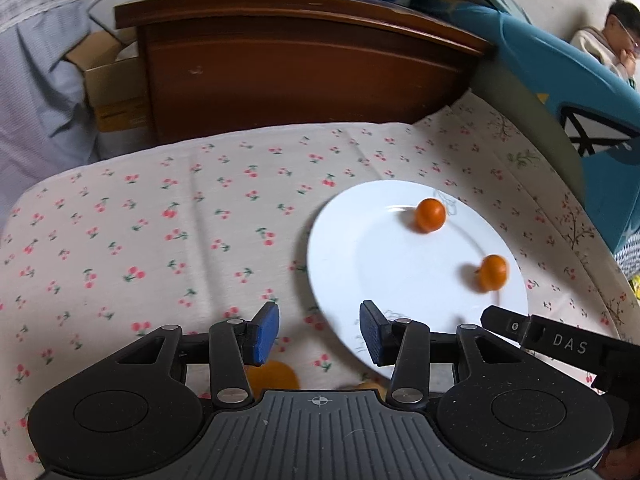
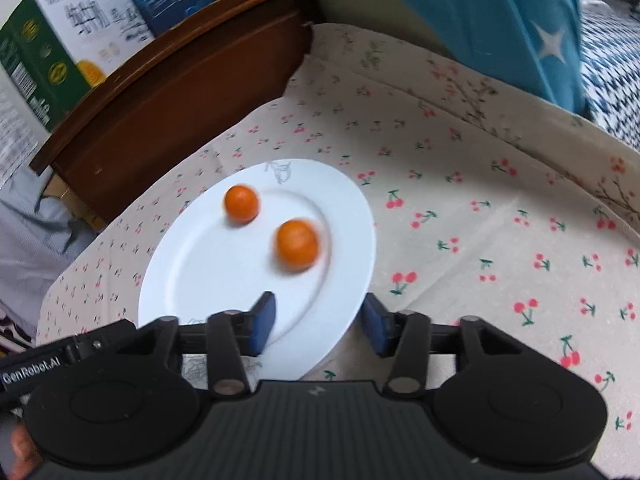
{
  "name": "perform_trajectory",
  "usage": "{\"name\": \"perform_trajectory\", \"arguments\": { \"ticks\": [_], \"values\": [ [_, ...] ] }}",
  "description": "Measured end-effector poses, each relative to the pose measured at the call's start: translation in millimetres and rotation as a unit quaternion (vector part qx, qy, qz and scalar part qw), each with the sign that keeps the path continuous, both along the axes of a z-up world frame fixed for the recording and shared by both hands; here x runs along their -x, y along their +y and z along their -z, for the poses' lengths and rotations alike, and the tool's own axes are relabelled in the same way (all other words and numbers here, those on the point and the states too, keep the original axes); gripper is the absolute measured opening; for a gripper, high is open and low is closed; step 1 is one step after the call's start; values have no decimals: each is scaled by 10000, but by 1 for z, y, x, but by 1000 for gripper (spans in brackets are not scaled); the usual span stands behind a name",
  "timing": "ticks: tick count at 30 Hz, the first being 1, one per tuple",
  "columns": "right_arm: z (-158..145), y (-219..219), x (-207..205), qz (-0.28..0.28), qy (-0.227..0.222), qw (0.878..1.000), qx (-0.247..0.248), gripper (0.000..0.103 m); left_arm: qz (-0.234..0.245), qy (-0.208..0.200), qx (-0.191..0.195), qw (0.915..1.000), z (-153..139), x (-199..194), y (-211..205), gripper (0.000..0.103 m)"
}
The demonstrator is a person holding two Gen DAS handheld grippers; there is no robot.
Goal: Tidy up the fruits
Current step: 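Withdraw both open tools from the plate back to the fruit pile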
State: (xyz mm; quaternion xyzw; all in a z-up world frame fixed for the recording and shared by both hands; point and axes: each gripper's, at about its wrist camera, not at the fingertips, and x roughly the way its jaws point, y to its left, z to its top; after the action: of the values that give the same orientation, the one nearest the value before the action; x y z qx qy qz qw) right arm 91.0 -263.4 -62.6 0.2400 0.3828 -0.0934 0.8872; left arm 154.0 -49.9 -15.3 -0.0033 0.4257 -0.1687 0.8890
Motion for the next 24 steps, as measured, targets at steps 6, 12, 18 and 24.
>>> {"name": "perform_trajectory", "arguments": {
  "ticks": [6,12,18,24],
  "values": [
    [-1,6,-1,-222,3,9997,-49,50,25,-64,18,10000,-6,8,10,48],
    [-6,17,5,-426,110,9990,-39,50,11,-66,57,10000,-7,24,24,54],
    [-28,32,27,-684,-75,9974,230,50,-150,-44,5,9999,-5,51,43,62],
    [-38,38,60,-810,-146,9966,83,50,-317,-7,-15,9995,-3,77,56,63]
  ]
}}
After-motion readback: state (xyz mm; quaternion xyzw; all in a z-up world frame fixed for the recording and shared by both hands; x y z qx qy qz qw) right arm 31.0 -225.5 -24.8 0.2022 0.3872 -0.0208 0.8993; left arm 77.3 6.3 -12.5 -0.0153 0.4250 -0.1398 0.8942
